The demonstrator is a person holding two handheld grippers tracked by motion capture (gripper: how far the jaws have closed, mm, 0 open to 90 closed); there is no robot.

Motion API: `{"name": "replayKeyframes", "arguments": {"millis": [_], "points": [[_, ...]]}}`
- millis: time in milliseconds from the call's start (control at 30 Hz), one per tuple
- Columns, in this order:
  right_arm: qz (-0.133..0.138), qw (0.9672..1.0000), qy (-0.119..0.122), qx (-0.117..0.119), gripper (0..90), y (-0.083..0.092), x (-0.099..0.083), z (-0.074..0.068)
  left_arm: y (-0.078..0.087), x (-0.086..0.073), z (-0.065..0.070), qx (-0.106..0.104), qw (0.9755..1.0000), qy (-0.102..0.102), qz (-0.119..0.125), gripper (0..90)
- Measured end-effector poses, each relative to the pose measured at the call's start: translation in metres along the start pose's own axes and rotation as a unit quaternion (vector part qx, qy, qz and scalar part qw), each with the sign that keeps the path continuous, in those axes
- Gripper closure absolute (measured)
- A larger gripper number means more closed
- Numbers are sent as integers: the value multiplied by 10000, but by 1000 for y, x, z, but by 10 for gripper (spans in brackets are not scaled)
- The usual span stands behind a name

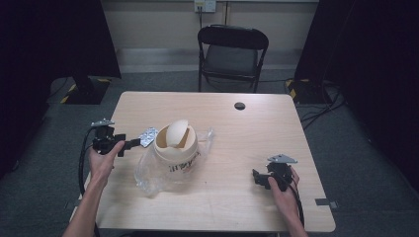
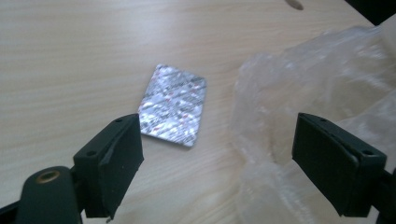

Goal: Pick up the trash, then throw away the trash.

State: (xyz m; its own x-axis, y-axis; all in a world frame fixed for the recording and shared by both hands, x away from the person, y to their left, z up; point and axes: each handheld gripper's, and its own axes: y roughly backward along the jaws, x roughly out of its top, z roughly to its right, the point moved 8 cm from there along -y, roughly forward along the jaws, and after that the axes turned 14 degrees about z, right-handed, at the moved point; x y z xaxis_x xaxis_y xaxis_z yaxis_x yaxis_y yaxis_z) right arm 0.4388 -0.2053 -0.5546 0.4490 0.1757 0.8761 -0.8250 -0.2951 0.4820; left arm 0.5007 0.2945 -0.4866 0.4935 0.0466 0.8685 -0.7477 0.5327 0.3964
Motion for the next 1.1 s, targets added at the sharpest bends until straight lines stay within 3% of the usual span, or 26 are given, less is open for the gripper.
{"name": "replayKeyframes", "arguments": {"millis": [133,267,367,433,467,500,533,733,767,933,1000,1067,1100], "points": [[0,10000,-1,0,123,0,0,0,-6,-8,-10,48,10000,19,-75,160],[0,10000,1,2,123,0,0,0,-18,-6,-17,20,9999,-26,-144,160],[-2,10000,-3,1,122,0,0,0,-29,-3,-22,35,10000,-39,55,195],[-2,10000,-4,5,123,0,0,0,-34,-5,-26,-21,10000,70,-45,203],[-2,10000,-3,1,123,0,0,0,-40,-6,-27,-111,9996,145,-206,183],[-1,10000,0,2,123,0,0,0,-45,-4,-29,-4,9999,-56,-149,191],[-2,10000,-3,2,123,0,0,0,-47,-3,-30,26,9999,-107,-55,213],[0,10000,-1,1,123,0,0,0,-61,-17,-40,5,9998,27,-213,255],[0,10000,2,2,123,0,0,0,-66,-22,-40,-22,9995,-28,-313,257],[-1,10000,0,2,123,0,0,0,-72,-24,-37,55,9991,-304,-306,258],[0,10000,0,1,123,0,0,0,-73,-25,-35,154,9977,-548,-370,261],[0,10000,0,2,123,0,0,0,-75,-27,-32,282,9946,-878,-471,261],[0,10000,1,2,122,0,0,0,-76,-27,-31,330,9940,-930,-475,255]]}}
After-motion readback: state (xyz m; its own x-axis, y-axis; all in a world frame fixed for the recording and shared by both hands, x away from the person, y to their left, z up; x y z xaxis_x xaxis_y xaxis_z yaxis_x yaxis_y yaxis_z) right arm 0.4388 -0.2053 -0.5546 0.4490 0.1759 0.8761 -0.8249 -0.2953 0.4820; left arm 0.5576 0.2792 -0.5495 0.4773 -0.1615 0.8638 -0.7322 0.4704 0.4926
